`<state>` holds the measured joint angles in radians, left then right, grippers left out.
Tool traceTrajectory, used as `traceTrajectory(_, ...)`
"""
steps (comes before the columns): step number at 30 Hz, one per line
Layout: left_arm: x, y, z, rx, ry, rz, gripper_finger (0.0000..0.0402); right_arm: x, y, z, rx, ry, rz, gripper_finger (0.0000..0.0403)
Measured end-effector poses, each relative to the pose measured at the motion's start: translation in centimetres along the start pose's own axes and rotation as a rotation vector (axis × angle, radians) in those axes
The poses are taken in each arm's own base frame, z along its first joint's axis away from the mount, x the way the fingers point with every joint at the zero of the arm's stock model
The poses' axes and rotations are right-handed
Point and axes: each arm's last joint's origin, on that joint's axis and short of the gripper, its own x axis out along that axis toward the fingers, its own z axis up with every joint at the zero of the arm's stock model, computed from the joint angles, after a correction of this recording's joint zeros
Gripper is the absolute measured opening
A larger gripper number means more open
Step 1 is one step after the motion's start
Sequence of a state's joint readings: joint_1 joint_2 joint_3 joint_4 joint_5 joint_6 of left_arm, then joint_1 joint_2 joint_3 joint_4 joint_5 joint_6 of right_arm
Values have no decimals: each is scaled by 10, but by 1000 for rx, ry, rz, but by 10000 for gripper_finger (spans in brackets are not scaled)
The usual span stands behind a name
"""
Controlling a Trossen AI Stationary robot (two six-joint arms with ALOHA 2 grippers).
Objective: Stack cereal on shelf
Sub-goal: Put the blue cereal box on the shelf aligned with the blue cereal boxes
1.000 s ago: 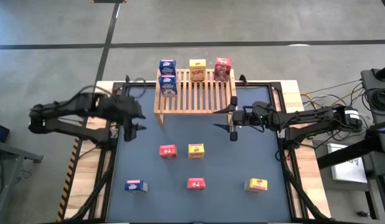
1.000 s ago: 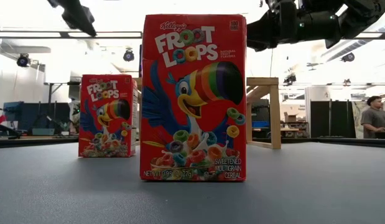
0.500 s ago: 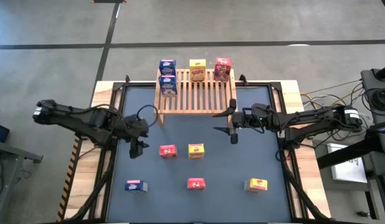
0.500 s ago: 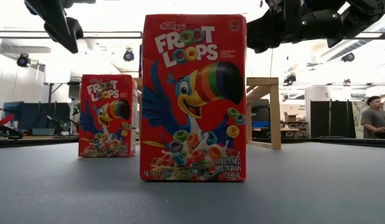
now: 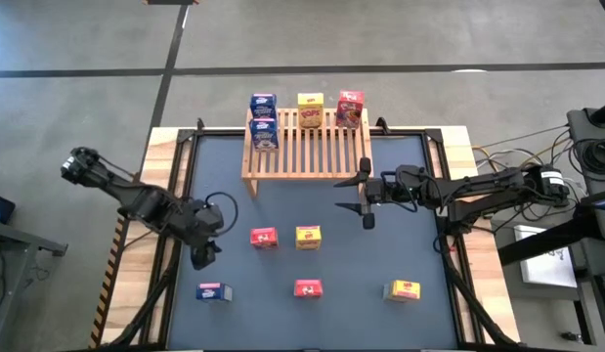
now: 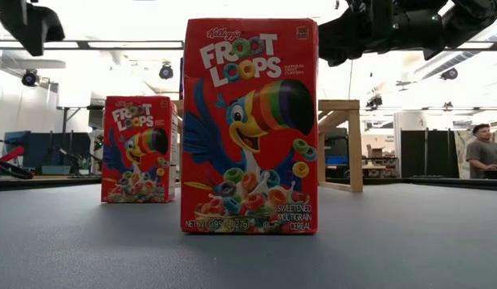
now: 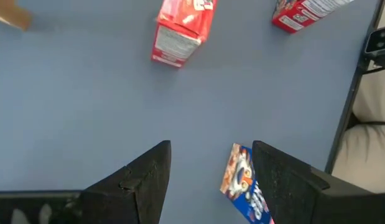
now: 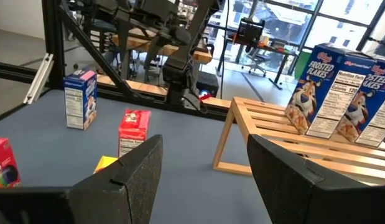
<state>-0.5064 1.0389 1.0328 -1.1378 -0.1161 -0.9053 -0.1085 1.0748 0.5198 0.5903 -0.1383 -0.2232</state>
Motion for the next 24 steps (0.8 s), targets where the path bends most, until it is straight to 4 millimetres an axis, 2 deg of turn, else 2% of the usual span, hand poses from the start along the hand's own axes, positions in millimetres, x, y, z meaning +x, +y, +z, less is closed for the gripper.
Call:
traceTrajectory(12, 4, -16, -17, -32, 41, -2, 207, 0, 0, 1, 7, -6, -1, 224)
traceTrajectory(24, 4, -20, -22, -74, 67, -19, 207, 0, 0, 1, 20, -6, -1, 224)
